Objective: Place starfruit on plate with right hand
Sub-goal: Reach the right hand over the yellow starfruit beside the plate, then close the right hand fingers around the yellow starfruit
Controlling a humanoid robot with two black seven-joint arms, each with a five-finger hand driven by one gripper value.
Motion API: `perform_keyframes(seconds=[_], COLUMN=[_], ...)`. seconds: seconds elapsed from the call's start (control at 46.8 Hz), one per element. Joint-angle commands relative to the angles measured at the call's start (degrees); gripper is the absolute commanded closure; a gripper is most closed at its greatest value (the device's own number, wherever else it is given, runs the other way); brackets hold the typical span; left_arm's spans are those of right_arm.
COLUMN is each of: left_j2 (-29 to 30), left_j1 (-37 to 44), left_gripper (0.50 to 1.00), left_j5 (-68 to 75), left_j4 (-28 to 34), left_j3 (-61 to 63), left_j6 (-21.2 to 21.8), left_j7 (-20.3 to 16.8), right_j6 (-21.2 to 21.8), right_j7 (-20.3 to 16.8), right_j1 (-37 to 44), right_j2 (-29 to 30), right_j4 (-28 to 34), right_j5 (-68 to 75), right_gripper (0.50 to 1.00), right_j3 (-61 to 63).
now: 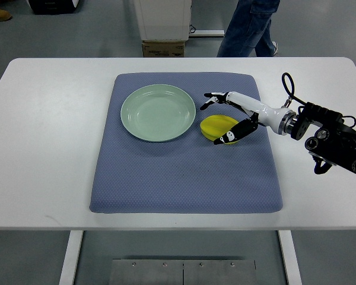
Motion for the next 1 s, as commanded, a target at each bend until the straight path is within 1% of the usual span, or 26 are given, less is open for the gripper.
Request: perform_keyframes(seconds=[0.0, 0.235, 0.641, 0.705, 0.791, 0.855, 0.898, 0.983], left_j2=[0.0, 0.0, 0.0, 0.0, 0.0, 0.0, 0.0, 0.0], left_j1=[0.0, 0.0, 0.0, 0.0, 0.0, 0.0, 0.0, 0.0], left_gripper=[0.500, 0.500, 0.500, 0.500, 0.500, 0.500, 0.500, 0.500], left_j5=[0.0, 0.0, 0.0, 0.0, 0.0, 0.0, 0.0, 0.0], left_j4=[0.0, 0.0, 0.0, 0.0, 0.0, 0.0, 0.0, 0.0], left_j3=[0.0, 0.0, 0.0, 0.0, 0.0, 0.0, 0.0, 0.0], left_j6=[0.0, 0.0, 0.0, 0.0, 0.0, 0.0, 0.0, 0.0], left_j7=[0.0, 0.0, 0.0, 0.0, 0.0, 0.0, 0.0, 0.0], right_j6=[-0.1, -2.5, -2.7, -3.3, -3.7, -3.7, -3.7, -3.8], right_j7=[-0.5, -1.1, -1.2, -1.2, -1.1, -1.1, -1.1, -0.9], right_j1=[-0.1, -0.1, -0.2, -0.1, -0.1, -0.1, 0.0, 0.0], right_j2=[0.1, 0.5, 2.2, 2.3, 2.4, 2.4, 2.4, 2.4], right_j4=[-1.1, -2.2, -4.0, -4.8, -5.8, -6.3, -6.6, -6.8], right_j5=[-0.2, -1.3, -1.7, -1.8, -1.8, -1.9, -2.1, -2.2], right_gripper=[0.500, 0.500, 0.509, 0.521, 0.567, 0.592, 0.626, 0.641], right_j3=[0.0, -2.2, -3.0, -3.0, -3.1, -3.5, -3.7, -3.8])
